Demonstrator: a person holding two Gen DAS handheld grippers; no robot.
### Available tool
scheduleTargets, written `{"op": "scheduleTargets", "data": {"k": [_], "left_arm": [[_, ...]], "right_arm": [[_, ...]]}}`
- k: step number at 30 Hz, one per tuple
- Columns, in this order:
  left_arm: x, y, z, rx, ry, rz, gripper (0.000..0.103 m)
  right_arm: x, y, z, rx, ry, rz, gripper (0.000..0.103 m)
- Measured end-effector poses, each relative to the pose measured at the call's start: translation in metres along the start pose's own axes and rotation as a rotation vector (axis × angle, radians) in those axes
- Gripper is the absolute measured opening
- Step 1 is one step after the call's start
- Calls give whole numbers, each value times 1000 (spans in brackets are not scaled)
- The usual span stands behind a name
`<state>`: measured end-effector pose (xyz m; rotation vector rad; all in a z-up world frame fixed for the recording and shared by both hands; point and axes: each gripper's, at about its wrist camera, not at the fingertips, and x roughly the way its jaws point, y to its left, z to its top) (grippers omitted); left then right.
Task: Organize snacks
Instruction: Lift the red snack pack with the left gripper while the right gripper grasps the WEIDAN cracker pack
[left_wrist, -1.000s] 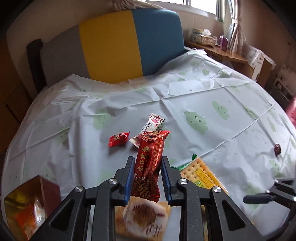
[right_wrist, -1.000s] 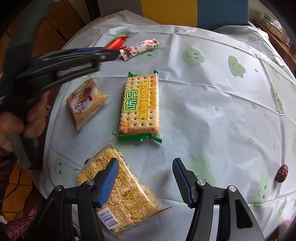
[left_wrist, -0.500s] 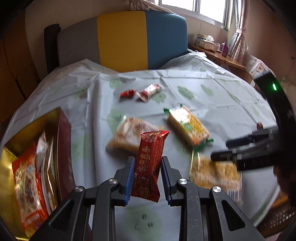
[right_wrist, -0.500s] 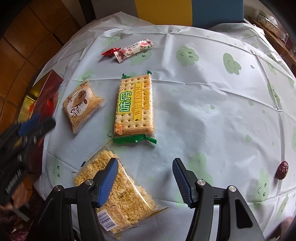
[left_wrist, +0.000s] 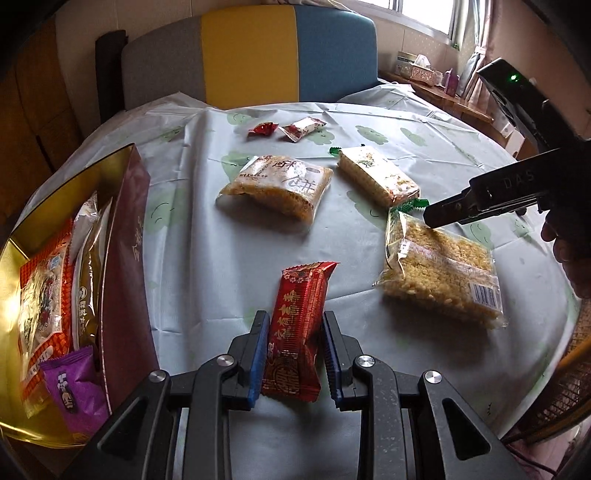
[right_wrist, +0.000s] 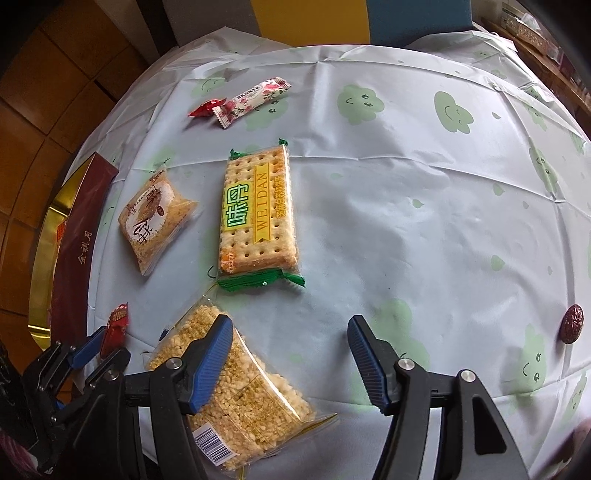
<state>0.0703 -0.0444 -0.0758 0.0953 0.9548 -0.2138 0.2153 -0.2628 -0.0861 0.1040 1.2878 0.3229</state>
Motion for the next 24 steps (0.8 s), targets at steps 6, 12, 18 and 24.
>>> {"op": "scheduleTargets", "data": {"k": [6,12,18,24], "left_arm": [[-1,2,-5,-4,-24,-6,28],[-1,4,-7,-10,-38,-18,28],[-1,6,-8,-25,-43,-30,28],[-2,7,-9,-30,-46,-33,28]], "right_arm": [[-3,3,-2,-10,-17,-29,66],[-17,12,0,-9,-108,-37,66],[-19,17,21,27,-149,-15,66],[2,36,52,28,-146,-38,66]]}}
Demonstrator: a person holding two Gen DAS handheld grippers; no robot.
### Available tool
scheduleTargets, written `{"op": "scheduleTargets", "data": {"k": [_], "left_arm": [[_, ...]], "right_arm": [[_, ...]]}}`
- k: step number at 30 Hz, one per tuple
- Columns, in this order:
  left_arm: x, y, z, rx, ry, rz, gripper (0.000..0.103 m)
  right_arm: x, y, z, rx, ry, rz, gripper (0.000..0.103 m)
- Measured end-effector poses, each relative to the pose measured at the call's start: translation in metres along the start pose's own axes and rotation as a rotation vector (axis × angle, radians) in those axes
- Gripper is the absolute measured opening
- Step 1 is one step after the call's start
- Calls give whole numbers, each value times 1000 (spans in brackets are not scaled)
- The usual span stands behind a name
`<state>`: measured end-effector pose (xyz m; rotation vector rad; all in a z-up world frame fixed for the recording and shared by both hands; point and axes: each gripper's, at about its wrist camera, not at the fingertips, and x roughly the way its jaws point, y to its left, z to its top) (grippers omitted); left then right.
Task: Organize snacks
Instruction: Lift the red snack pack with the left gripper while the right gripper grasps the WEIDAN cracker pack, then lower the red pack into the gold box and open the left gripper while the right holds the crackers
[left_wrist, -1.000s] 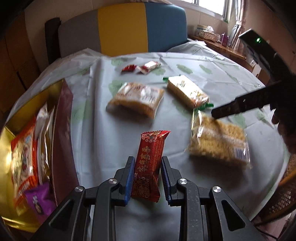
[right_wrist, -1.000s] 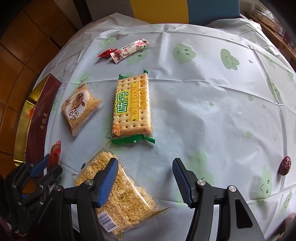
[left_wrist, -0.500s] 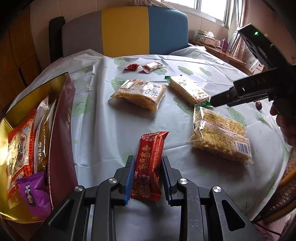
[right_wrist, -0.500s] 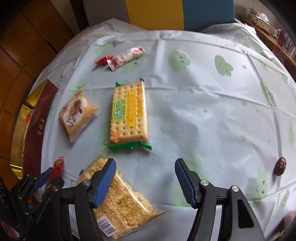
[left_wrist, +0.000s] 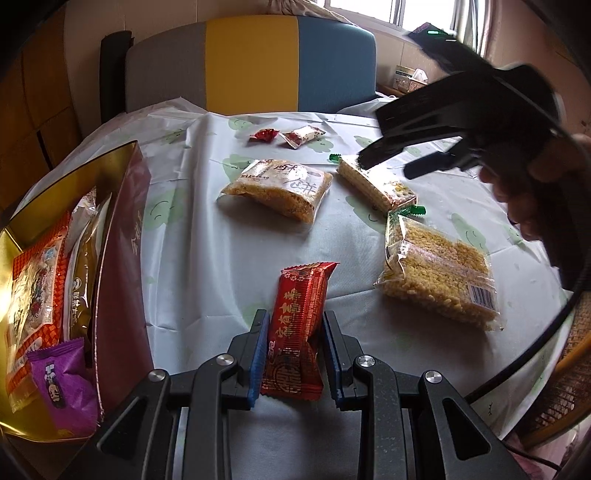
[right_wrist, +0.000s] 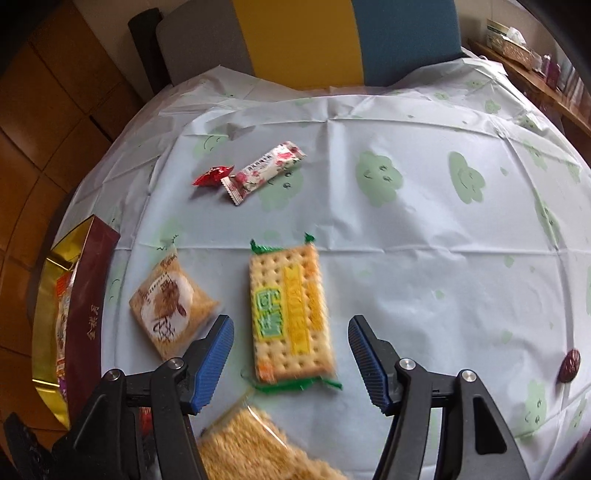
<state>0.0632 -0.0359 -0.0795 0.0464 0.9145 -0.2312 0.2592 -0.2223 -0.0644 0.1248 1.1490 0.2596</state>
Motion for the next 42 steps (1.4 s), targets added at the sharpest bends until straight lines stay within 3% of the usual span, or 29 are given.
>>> {"op": "scheduleTargets", "data": {"k": [6,8,9,15,20,26,28,31,36,42], "left_arm": [[1,1,0,-8,-2,-4,28],[1,1,0,-11,-2,-5,28],[1,1,0,-10,-2,-5,28],[2,0,0,-9,-5,3,28],[3,-1,1,-7,0,6,28],[3,-2,8,-7,22,13,28],[-2,1,11,-41,27,-16,28],[-22,2,18,-44,-22,-17,28],[-54,34,33,-153,-92,-22,28],[-70,99,46,-318,-84,38,28]], "right_arm": [[28,18,10,-84,49,-89,65],[32,18,7,-103,58,-104,49],[33,16,5,-110,63,-112,48],[20,-4,-13,-153,84,-149,48],[14,-41,-23,-75,80,-145,48],[16,-39,-30,-110,47,-159,49],[15,-40,-34,-115,32,-152,49],[11,-38,-40,-124,34,-157,49],[16,-35,-40,-139,36,-167,49],[23,-27,-35,-156,34,-178,49]]}}
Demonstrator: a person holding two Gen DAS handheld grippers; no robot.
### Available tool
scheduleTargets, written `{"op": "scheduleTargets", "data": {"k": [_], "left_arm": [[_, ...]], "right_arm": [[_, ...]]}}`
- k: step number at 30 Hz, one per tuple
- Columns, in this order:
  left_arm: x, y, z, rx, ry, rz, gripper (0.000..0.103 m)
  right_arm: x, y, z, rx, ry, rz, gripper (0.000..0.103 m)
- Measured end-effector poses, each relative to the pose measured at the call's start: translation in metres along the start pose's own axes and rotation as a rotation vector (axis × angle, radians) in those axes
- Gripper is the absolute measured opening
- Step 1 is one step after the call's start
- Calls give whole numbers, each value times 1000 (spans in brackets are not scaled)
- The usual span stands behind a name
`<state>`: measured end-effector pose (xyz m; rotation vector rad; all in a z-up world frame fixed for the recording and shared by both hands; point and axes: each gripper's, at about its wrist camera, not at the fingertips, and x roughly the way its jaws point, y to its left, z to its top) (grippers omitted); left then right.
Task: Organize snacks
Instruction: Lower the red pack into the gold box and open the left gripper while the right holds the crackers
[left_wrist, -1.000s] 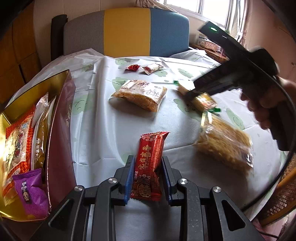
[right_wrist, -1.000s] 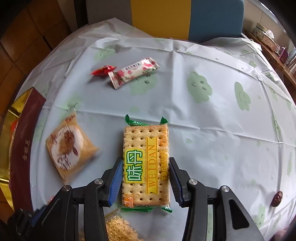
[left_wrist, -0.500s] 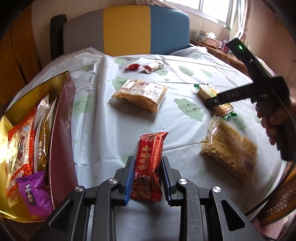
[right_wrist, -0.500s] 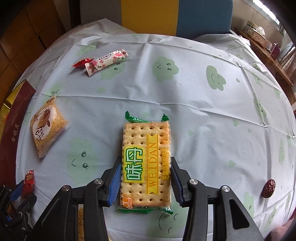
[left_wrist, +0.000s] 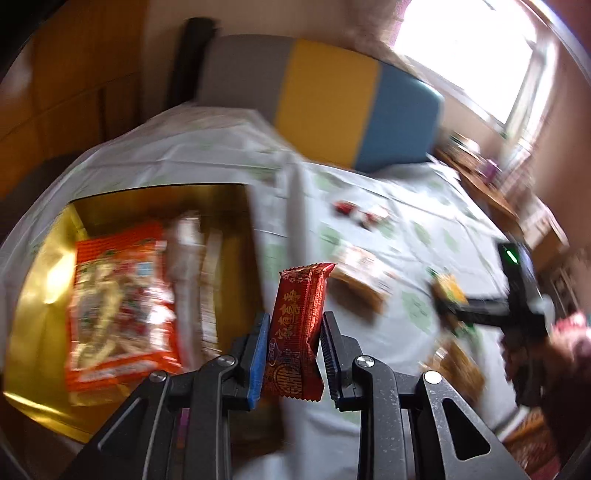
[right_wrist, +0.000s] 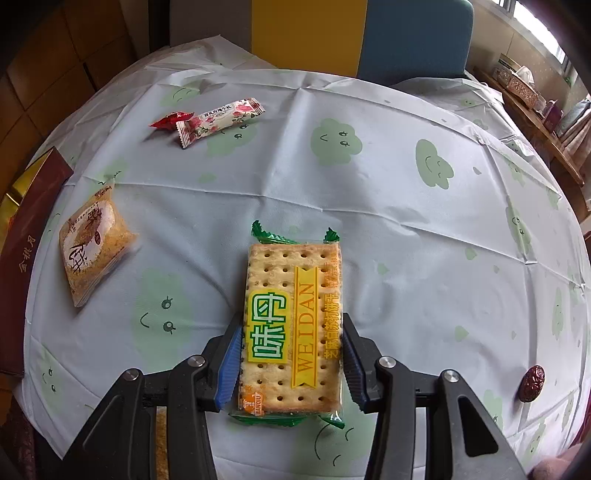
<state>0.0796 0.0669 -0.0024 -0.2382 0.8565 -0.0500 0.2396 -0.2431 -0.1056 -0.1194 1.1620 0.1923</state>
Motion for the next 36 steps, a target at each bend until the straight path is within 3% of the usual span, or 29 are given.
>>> {"op": "scheduleTargets", "data": {"k": [6,10,12,17,19,27,36], "left_arm": [[26,59,39,-178,64,27,28],[46,66,59,-220,81,37,27],[59,69,70,-243,94,3,27],[78,76,81,-289,110,52,27],[71,76,78,-275,91,50,27],[58,73,40,-181,110,158,27],[31,48,5,-76,58,168,28]], "right_arm": [[-2,5,-2,-13,-6,-16,49],[-3,7,-5,-15,-8,-20,49],[-4,9,-6,-14,-9,-19,49],[-7,5,-7,-18,-7,-18,49],[-6,4,-7,-14,-5,-13,49],[-7,5,-5,-22,-2,-22,49],[-7,6,-6,-20,-9,-26,48]]}}
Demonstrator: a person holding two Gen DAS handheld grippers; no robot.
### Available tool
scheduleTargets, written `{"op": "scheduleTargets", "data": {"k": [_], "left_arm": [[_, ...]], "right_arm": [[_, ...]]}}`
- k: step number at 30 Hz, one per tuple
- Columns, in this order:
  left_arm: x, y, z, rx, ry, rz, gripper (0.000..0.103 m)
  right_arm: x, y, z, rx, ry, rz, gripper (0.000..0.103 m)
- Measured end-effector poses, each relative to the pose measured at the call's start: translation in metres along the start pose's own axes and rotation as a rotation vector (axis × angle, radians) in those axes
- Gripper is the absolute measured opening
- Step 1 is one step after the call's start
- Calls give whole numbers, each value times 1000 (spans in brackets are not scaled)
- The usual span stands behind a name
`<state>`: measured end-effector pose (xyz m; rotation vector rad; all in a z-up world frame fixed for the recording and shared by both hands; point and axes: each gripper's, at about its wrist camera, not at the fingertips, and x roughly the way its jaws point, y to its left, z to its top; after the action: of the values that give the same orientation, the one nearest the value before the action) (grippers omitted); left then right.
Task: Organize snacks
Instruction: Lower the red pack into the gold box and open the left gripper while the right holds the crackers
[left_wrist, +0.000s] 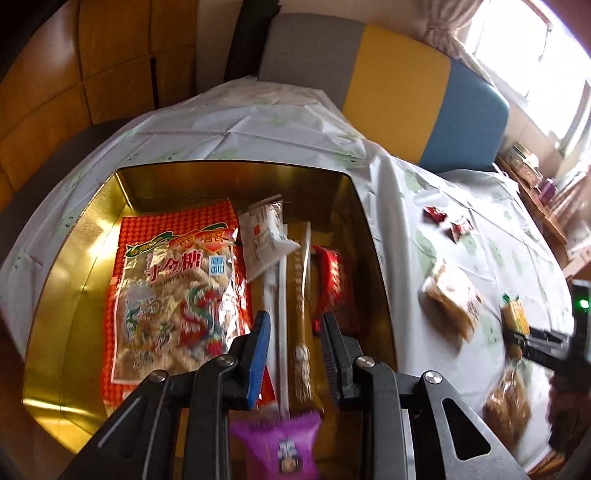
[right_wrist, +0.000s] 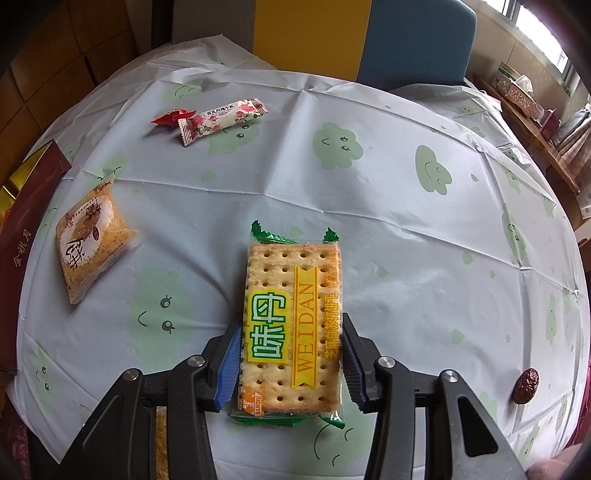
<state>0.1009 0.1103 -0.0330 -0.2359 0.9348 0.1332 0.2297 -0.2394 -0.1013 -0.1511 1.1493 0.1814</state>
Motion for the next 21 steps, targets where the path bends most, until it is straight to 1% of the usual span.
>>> {"op": "scheduleTargets", "data": {"k": [7,9,13,21], "left_arm": [[-14,-5,-23,32,-15,12,28],[-18,-3,-28,37,-16,26,28],[-20,4,-34,37,-15,52,28],[-29,17,-39,10,-34,61,28]], "right_arm": [[0,0,0,-3,-2,-5,48],[-1,1,-1,-3,-4,-7,48],[-2,2,-2,5,-10,-11,48],[-3,0,-3,31,-8,-6,48]]}}
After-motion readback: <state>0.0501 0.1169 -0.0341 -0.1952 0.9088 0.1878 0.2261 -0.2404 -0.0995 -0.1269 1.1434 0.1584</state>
